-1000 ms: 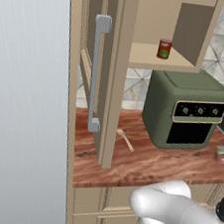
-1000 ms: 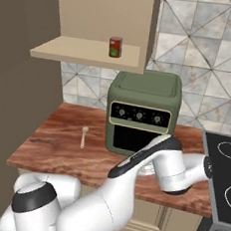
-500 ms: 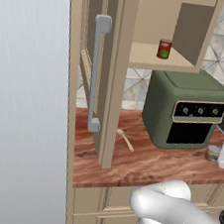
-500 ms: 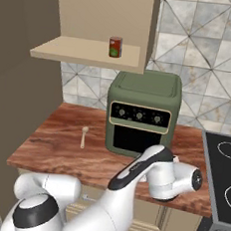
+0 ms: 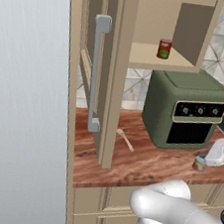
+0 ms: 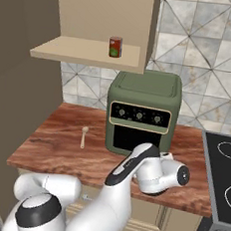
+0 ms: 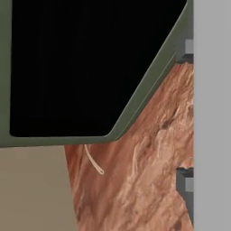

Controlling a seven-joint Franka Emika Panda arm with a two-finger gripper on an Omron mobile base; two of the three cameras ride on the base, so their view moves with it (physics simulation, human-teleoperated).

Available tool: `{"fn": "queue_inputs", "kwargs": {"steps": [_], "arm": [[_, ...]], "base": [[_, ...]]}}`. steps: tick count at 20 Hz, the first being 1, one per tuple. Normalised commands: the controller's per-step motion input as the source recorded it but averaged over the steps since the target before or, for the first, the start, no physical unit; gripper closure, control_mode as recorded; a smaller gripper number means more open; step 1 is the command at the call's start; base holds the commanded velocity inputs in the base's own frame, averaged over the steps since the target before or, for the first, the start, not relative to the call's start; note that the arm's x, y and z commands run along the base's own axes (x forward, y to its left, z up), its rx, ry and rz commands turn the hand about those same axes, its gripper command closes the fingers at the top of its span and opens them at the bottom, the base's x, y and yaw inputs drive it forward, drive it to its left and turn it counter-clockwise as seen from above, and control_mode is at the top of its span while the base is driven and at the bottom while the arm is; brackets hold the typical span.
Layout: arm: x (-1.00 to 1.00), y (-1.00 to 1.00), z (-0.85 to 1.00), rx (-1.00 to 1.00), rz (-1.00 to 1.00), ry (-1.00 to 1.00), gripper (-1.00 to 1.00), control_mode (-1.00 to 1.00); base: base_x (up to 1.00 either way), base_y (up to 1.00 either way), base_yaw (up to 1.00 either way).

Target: Restock the canned food cabinet by taking the new fresh canned food from the counter and placing it in the cabinet. Then, take the old canned food from the cabinet and place it on the counter.

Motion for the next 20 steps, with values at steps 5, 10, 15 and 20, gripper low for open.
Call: {"fn": "queue_inputs", "kwargs": {"steps": [5, 10, 15, 20], "arm": [[0.20, 0.00, 0.23, 0.00, -0.10, -0.04, -1.00, -1.00], [-0.65, 0.00, 0.95, 0.00, -0.11, -0.05, -1.00, -1.00], [-1.00, 0.10, 1.00, 0.00, -0.10, -0.10, -1.00, -1.00], [-0.99, 0.70, 1.00, -0.04, -0.08, -0.20, -1.00, -1.00]], "base": [[0.00, 0.00, 0.00], [0.00, 0.00, 0.00], [0.00, 0.00, 0.00], [0.00, 0.00, 0.00]]}}
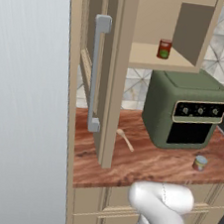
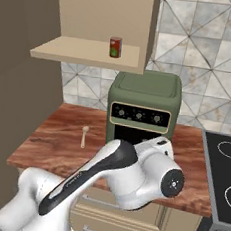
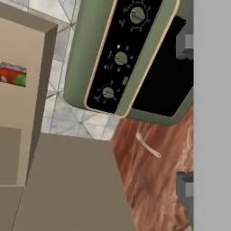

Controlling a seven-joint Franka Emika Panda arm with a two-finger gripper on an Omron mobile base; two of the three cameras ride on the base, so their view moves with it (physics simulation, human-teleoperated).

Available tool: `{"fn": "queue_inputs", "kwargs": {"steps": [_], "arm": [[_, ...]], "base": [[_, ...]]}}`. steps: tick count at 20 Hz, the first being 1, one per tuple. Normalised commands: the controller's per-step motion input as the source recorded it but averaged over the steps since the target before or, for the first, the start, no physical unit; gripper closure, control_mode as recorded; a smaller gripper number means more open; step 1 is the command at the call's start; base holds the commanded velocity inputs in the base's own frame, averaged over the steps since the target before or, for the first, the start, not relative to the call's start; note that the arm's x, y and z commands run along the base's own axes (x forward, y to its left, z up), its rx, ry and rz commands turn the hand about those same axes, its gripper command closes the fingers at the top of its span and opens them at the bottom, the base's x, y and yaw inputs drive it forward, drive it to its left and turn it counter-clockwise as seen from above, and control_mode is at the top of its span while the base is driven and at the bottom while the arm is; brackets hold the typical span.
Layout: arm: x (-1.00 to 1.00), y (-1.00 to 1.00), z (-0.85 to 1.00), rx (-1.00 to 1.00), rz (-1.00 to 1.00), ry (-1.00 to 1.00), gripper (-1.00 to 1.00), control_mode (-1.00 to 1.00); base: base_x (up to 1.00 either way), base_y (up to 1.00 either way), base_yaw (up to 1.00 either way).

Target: Restock the canned food cabinet by taking the new fresh canned food from the counter and placing it in the cabinet. Then, take the old canned food from the cabinet and place it on the counter.

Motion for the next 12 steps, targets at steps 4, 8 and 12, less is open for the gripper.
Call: {"fn": "queue_inputs", "kwargs": {"steps": [4, 8, 12], "arm": [[-0.60, 1.00, 1.00, -0.17, -0.09, -0.27, -1.00, -1.00], [-0.14, 1.00, 1.00, -0.24, -0.02, -0.31, -1.00, -1.00], [0.00, 1.00, 0.66, -0.46, 0.00, -0.16, -1.00, -1.00]], "base": [[0.00, 0.00, 0.00], [0.00, 0.00, 0.00], [0.00, 0.00, 0.00]]}}
